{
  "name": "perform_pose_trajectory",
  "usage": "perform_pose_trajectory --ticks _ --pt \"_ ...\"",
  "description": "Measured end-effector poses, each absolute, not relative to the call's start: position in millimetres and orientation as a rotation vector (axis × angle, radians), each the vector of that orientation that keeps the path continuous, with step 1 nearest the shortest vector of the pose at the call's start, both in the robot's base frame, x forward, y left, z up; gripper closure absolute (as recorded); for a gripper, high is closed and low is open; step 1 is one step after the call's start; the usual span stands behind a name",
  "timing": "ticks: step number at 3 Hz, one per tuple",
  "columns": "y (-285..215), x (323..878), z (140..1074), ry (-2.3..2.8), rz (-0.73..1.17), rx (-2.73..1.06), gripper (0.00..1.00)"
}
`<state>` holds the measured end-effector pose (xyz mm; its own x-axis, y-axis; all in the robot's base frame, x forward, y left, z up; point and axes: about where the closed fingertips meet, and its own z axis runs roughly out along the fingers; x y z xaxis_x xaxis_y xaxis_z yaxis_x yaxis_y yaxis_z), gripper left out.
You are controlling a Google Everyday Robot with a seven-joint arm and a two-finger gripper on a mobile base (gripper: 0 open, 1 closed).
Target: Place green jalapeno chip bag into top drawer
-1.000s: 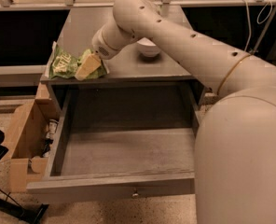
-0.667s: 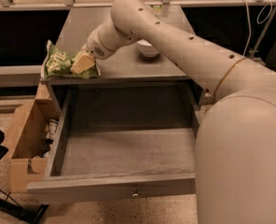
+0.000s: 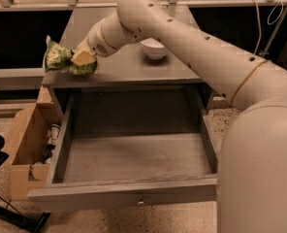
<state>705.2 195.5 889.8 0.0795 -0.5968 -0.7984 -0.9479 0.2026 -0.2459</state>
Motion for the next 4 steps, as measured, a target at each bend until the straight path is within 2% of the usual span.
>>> perform_pose_trajectory --ticks 1,2,3,4 --pt "155.7 692.5 911.9 1.652 0.415 -1.433 1.0" --pt "89.9 659.2 929.0 1.777 0.266 -1.341 1.0" --pt "16.2 597.5 902.1 2.018 0.222 -1.279 1.0" --pt "-18.2 558.9 865.0 2.154 0.272 -1.3 1.0"
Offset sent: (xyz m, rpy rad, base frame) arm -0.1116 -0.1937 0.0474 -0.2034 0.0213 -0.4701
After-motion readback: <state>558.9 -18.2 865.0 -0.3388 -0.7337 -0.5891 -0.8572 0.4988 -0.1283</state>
